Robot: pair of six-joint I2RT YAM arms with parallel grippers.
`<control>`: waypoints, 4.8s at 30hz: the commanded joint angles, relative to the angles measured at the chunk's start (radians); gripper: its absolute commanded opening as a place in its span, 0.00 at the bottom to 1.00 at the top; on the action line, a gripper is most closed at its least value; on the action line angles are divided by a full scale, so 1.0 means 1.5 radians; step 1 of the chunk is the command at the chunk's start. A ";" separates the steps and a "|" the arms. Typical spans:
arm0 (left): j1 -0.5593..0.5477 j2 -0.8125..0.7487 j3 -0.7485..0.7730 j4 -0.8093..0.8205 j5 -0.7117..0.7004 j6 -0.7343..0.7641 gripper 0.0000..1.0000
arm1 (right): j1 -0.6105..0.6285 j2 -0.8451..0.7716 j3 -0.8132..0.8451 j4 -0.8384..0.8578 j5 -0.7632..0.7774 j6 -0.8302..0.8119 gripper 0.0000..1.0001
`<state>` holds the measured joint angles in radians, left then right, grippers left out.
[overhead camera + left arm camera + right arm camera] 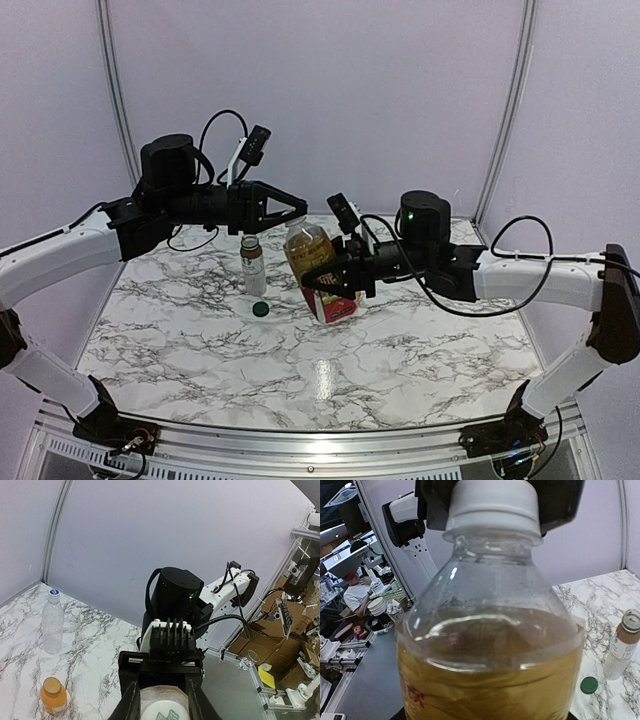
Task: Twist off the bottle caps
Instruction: Unscrew the bottle cap from the plastic bottle.
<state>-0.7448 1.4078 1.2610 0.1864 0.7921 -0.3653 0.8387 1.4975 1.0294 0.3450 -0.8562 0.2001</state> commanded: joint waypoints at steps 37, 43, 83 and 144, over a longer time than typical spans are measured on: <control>-0.055 0.006 0.036 -0.089 -0.427 -0.176 0.55 | 0.023 -0.028 0.066 -0.219 0.323 -0.218 0.37; -0.004 -0.035 -0.031 -0.003 -0.298 -0.154 0.86 | -0.003 -0.039 0.045 -0.199 0.190 -0.200 0.39; -0.011 0.009 -0.026 0.132 0.077 -0.012 0.34 | -0.026 0.012 0.063 -0.073 -0.119 -0.067 0.40; -0.034 -0.096 -0.101 0.077 -0.138 0.028 0.81 | -0.034 -0.010 0.070 -0.195 -0.035 -0.197 0.43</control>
<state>-0.8135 1.2804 1.1271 0.2241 0.4053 -0.3893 0.7925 1.4956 1.1210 0.0216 -0.8001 -0.1093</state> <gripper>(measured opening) 0.826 0.453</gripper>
